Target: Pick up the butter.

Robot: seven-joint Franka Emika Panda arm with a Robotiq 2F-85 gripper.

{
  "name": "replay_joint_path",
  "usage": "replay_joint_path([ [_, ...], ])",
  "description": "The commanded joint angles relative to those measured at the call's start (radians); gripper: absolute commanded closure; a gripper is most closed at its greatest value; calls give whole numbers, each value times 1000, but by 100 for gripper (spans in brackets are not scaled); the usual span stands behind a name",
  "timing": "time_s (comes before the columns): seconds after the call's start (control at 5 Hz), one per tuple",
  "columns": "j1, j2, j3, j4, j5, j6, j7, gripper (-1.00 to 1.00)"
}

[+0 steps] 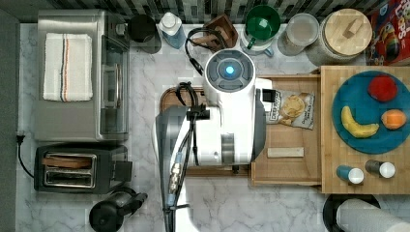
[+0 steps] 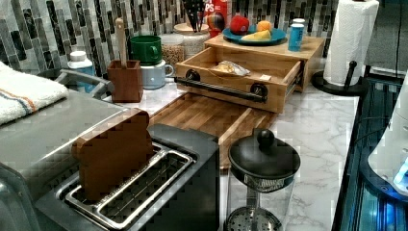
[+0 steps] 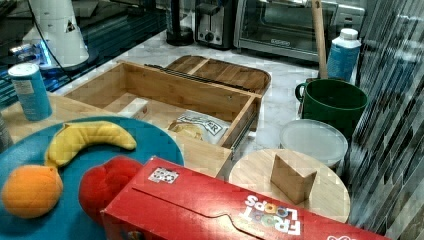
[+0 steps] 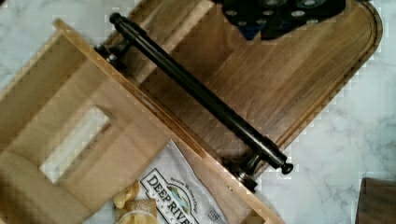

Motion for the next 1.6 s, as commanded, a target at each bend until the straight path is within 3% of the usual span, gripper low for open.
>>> replay_joint_path([
  [0.2,-105,-107,-89,-44,37,-17,-251,100],
  [0.6,-136,-124,-156,-103,-44,76,-148,100],
  [1.0,-197,-88,-149,-130,-68,113,145,100],
  [1.2,-227,-87,-141,-180,-60,161,237,-99],
  [1.6,-258,-104,-160,-322,-37,298,255,-100],
])
